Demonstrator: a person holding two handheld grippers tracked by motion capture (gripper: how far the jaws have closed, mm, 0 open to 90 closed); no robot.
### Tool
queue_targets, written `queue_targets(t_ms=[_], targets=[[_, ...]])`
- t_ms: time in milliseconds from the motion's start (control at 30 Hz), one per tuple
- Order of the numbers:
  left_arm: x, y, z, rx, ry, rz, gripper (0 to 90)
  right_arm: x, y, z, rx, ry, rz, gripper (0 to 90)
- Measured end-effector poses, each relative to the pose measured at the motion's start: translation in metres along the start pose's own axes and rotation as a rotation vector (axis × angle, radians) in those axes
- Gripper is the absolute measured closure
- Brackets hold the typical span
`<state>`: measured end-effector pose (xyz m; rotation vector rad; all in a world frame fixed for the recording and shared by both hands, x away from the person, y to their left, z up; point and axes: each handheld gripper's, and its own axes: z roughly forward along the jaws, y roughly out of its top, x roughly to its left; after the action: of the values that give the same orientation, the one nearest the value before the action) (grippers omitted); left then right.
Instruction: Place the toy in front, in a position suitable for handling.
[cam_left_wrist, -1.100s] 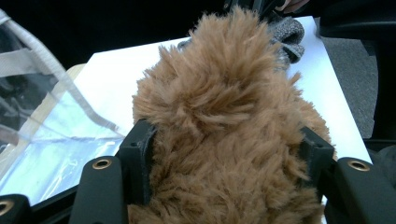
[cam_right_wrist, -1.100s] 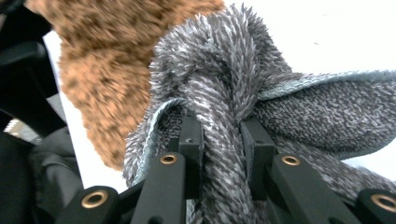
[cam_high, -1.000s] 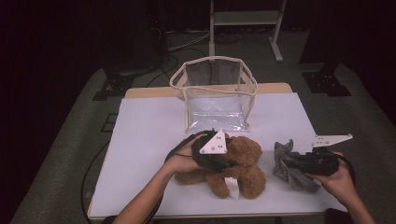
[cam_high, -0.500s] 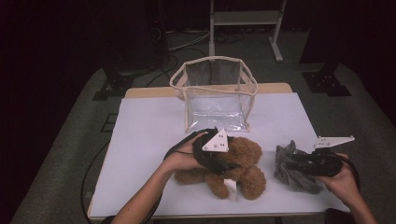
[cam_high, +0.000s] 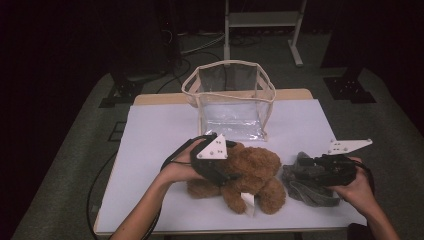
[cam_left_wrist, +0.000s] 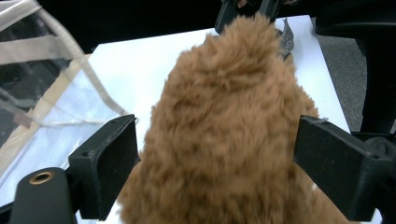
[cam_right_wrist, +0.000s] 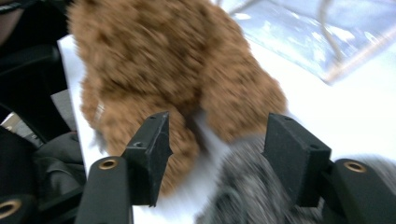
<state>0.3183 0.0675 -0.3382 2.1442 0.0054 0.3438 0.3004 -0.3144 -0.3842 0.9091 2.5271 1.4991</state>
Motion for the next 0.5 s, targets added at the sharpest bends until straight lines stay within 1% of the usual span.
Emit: queue_targets(t_ms=[167,267,333,500], targets=[[0.002,-0.016,-0.013,0.006,0.018,-0.021,10.8,0.016,0.022,0.013,-0.019,0.063,-0.066,35.4],[0.003,-0.026,-0.021,0.008,0.03,-0.03,10.8,0.025,0.035,0.021,-0.016,0.096,-0.097,32.1],[0.003,-0.031,-0.024,0.01,0.032,-0.038,10.4,0.03,0.043,0.028,-0.013,0.116,-0.117,30.0],[0.003,-0.045,-0.033,0.008,0.042,-0.052,9.6,0.037,0.056,0.042,-0.004,0.125,-0.164,27.0]])
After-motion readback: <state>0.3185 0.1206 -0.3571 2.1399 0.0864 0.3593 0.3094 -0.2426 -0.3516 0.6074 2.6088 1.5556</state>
